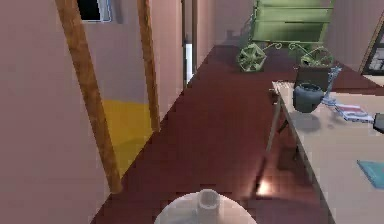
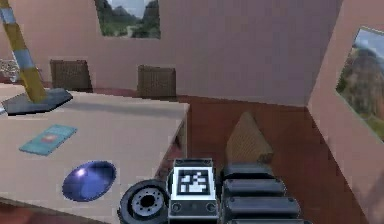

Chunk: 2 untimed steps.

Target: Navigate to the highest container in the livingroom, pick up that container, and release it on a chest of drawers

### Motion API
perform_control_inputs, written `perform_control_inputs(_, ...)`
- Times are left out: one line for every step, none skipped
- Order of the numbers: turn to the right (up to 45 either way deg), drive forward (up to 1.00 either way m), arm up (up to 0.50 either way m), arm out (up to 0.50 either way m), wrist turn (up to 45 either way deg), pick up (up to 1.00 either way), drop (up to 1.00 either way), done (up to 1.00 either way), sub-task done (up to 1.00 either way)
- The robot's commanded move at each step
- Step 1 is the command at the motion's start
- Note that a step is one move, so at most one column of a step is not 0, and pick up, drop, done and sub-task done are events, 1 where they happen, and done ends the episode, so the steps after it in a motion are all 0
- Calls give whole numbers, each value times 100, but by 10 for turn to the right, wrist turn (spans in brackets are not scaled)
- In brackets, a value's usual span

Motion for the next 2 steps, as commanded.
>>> perform_control_inputs(0, 100, 0, 0, 0, 0, 0, 0, 0)
perform_control_inputs(0, 20, 0, 0, 0, 0, 0, 0, 0)
